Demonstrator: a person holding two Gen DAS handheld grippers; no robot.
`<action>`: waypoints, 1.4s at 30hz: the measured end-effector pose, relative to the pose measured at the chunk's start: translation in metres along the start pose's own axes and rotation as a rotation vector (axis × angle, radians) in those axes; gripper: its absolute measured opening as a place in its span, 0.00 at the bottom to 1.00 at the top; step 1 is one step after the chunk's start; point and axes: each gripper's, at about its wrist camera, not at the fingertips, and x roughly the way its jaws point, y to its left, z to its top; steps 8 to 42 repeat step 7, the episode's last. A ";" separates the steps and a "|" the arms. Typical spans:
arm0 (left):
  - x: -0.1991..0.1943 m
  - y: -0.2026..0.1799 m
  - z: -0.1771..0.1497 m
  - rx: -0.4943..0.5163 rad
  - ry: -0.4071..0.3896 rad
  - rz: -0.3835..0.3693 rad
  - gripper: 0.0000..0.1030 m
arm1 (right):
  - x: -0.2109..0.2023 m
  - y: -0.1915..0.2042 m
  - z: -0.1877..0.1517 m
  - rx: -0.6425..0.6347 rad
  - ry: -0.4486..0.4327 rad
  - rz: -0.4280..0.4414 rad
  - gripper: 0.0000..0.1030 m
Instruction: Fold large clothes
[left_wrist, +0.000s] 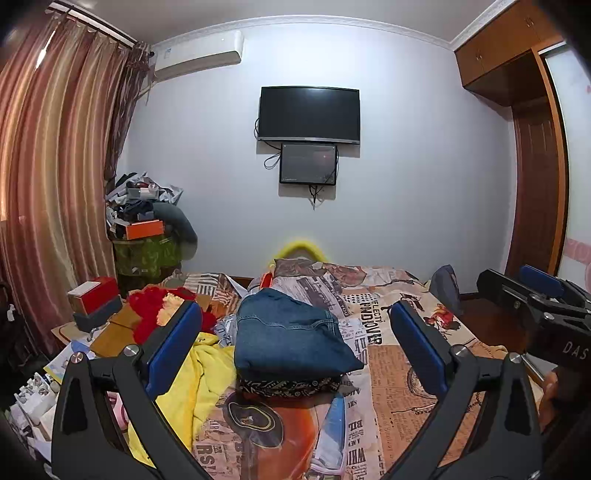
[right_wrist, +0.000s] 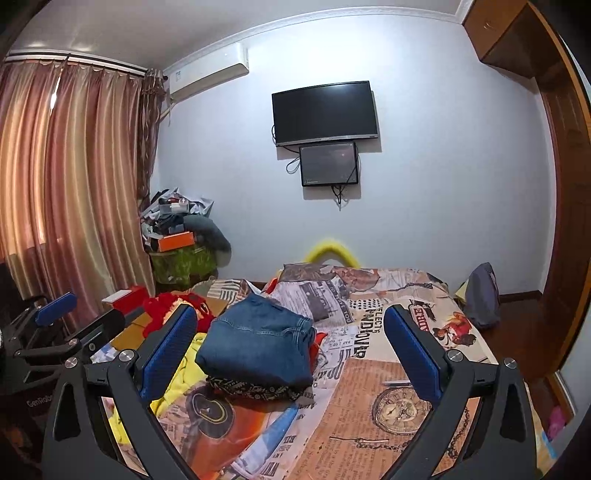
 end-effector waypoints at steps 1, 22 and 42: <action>0.000 -0.001 0.000 0.004 0.001 -0.006 0.99 | 0.000 0.000 0.000 0.000 0.001 0.000 0.98; -0.002 -0.004 -0.003 0.017 0.005 -0.009 0.99 | 0.002 0.003 -0.002 -0.001 0.010 0.004 0.98; -0.002 -0.004 -0.003 0.017 0.005 -0.009 0.99 | 0.002 0.003 -0.002 -0.001 0.010 0.004 0.98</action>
